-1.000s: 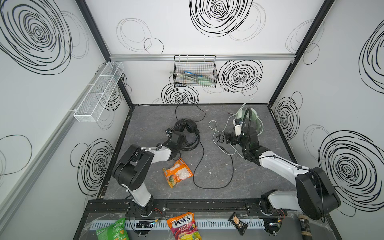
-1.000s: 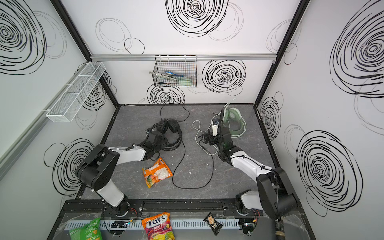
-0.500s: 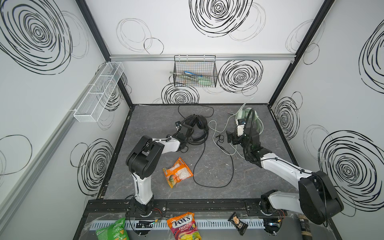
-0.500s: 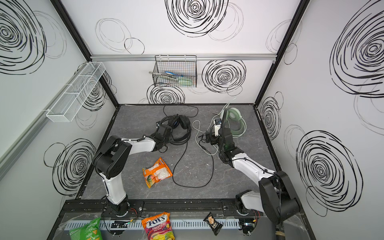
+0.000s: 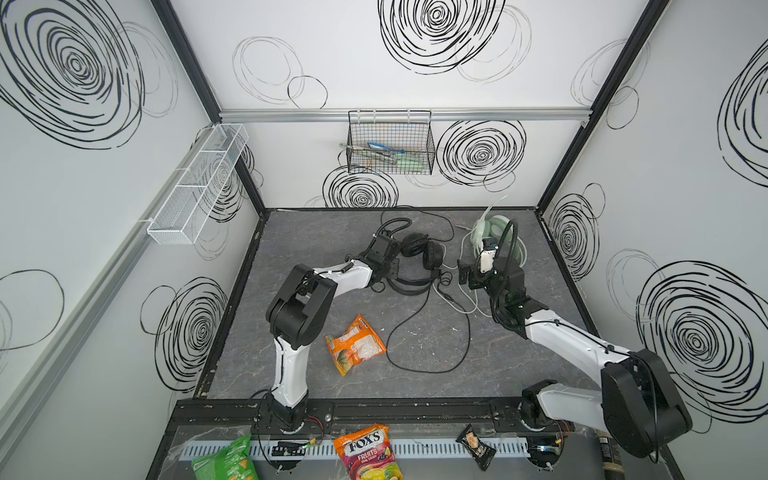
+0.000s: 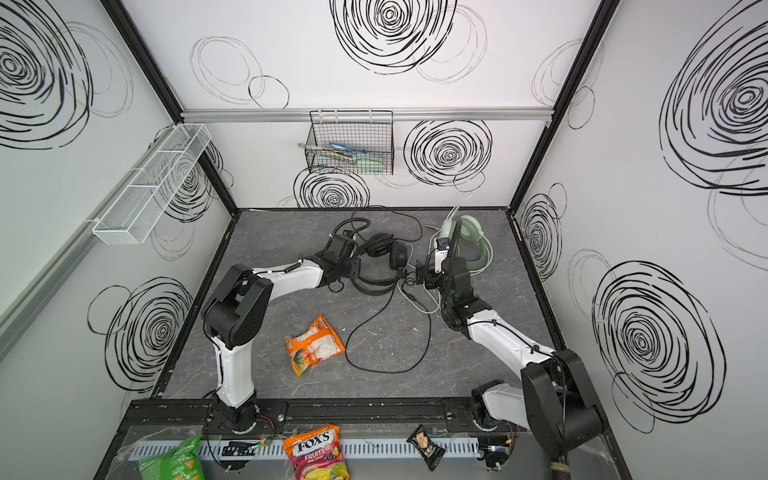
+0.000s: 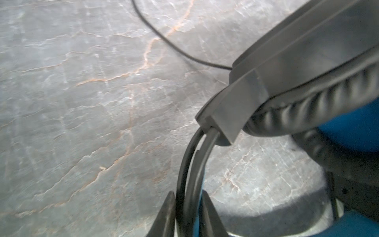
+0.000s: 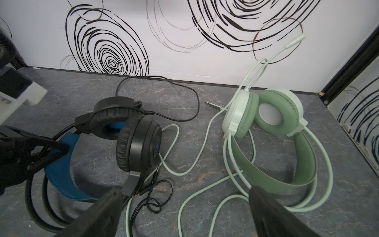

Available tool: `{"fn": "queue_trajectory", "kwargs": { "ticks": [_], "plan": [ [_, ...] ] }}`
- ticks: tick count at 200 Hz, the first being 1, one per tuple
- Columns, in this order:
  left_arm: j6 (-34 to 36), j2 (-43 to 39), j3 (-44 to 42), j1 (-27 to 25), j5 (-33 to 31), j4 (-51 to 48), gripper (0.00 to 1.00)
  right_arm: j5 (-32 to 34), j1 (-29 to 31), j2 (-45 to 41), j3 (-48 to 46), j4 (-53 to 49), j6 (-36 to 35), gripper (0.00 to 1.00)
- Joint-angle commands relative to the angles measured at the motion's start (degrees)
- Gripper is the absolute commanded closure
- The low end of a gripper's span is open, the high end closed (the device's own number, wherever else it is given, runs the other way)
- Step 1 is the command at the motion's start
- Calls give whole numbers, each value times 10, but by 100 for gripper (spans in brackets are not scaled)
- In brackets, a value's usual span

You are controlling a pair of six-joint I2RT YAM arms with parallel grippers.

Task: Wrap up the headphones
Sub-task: 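Lower the left gripper onto the black headset's headband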

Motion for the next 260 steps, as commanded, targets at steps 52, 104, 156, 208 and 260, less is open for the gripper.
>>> {"fn": "queue_trajectory", "kwargs": {
  "ticks": [52,104,156,208,260],
  "plan": [
    [-67,-55,-19,56,-7,-31,7,1,-3,-26,-10,20,7,1],
    [-236,-174,-146,-8,-24,44,4,-12,-3,-40,-15,21,10,1],
    [-336,-126,-125,-35,-88,29,4,-23,-3,-59,-25,29,13,1],
    [-343,-77,-100,-46,-90,23,4,-35,-5,-59,-26,33,17,1],
    [-299,-31,-59,-56,-90,-5,30,-35,-7,-65,-27,32,18,1]
  ]
}}
